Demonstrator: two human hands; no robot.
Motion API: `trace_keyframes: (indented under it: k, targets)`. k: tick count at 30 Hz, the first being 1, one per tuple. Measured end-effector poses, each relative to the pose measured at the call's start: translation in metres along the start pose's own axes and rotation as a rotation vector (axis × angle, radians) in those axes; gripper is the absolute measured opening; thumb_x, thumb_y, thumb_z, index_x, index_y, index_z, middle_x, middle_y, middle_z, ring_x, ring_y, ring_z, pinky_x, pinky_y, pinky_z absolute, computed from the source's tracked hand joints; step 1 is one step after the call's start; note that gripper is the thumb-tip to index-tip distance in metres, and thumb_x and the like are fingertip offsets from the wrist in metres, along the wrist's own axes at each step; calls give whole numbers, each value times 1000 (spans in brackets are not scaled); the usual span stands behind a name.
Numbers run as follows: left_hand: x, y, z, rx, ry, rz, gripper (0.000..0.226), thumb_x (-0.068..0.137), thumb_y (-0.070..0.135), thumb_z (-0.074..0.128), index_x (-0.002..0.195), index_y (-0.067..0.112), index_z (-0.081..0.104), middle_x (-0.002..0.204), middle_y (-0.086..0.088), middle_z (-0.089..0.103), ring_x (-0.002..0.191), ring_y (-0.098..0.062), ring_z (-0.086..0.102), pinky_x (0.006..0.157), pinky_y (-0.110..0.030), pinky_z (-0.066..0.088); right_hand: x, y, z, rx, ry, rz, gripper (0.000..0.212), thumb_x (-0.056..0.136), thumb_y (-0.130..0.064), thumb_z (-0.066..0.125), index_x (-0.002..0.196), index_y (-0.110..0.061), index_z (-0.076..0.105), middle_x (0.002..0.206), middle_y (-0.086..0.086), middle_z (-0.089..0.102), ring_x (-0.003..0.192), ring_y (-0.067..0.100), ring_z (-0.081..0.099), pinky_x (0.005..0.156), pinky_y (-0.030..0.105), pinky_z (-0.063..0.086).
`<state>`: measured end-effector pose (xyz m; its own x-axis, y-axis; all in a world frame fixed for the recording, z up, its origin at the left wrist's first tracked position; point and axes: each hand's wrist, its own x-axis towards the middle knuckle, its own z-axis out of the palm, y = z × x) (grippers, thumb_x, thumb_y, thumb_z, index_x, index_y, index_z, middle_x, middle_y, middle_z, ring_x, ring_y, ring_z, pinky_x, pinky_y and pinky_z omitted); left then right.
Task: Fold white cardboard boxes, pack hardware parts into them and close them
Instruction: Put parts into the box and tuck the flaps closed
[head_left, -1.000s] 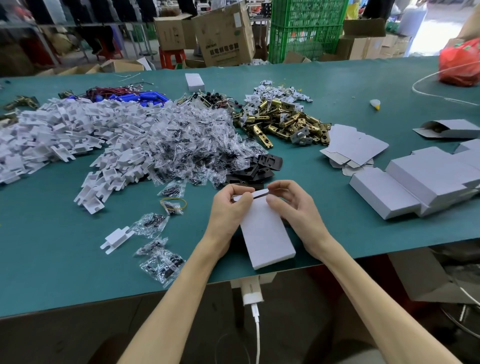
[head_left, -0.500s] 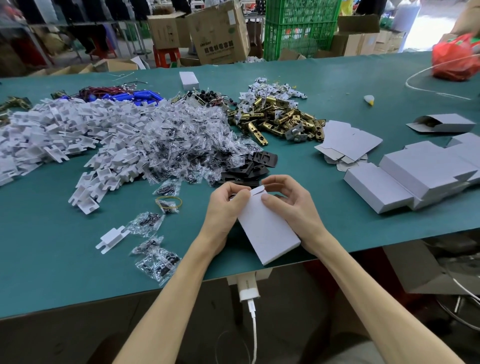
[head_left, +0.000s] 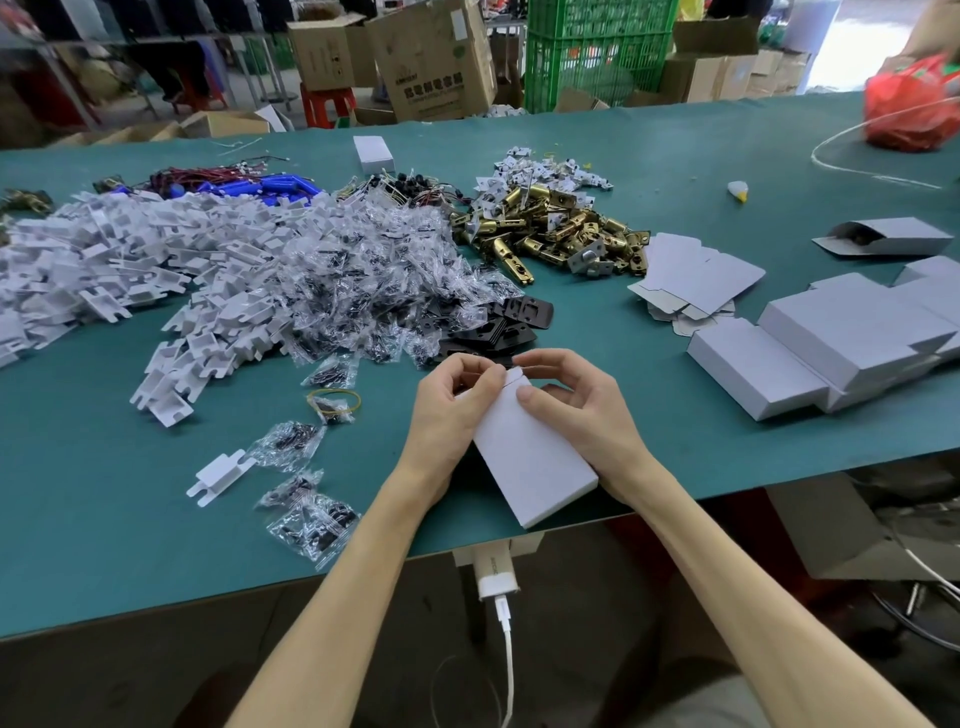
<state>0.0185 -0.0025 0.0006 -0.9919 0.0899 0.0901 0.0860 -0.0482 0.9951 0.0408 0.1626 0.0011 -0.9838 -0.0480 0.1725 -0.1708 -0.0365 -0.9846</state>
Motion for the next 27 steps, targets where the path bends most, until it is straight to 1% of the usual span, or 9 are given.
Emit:
trace_keyframes:
  k: [3,5,8,14,17,19,21,24,27]
  targets:
    - [0,1,1,16,24,-5,15,99,14,69,88,6,62,79,-3,62,69,-13,55,60,-26,46,0,1,0,-2,3,4,27,91,-12,73,118,-17,67,117,-2,70,83,17,68,70,30,56]
    - [-1,1,1,6,26,-13,19,99,14,69,85,6,60,77,-5,61,67,-14,54,58,-26,45,0,1,-1,-2,4,7,26,92,-12,73,117,-16,67,117,-1,71,84,18,69,69,32,57]
    - [-1,2,0,-23,19,-20,20,98,13,70,83,4,59,77,-11,60,70,-19,53,60,-30,43,-1,1,-1,-5,9,18,25,90,-17,74,114,-16,68,113,-2,73,86,19,72,68,31,58]
    - [-2,3,-1,-56,1,-19,20,98,13,71,83,4,61,78,-10,61,71,-20,54,63,-33,43,0,2,0,-9,34,21,26,87,-22,73,111,-14,69,110,1,74,85,18,72,68,31,58]
    - [-3,2,0,-52,-16,-16,23,91,21,74,85,4,61,78,-8,62,70,-19,54,61,-31,43,0,2,0,-7,48,19,25,86,-22,74,110,-14,70,109,0,74,83,17,71,68,32,57]
    - [-4,3,1,-33,-23,-17,24,85,28,72,85,6,62,76,-2,64,68,-14,56,60,-26,45,0,3,-1,-15,56,14,20,89,-18,74,108,-13,70,107,0,74,82,17,70,68,34,56]
    - [-5,1,1,-30,-32,-9,24,84,30,72,85,7,63,77,0,67,69,-13,57,61,-26,47,0,4,-1,-29,63,7,13,92,-15,73,104,-12,71,104,1,75,81,18,70,66,35,57]
    - [-4,-2,-1,-43,-50,-12,27,86,31,74,92,5,68,84,-7,69,75,-18,59,67,-33,48,0,4,-2,-34,107,0,6,93,-14,73,99,-15,72,99,-1,75,81,15,70,65,30,57]
    - [-3,-5,0,-46,-59,-14,22,95,20,75,110,4,71,99,-9,74,85,-15,65,75,-31,54,1,5,-4,19,213,8,7,93,-13,73,100,-12,70,95,-4,74,80,12,69,64,27,56]
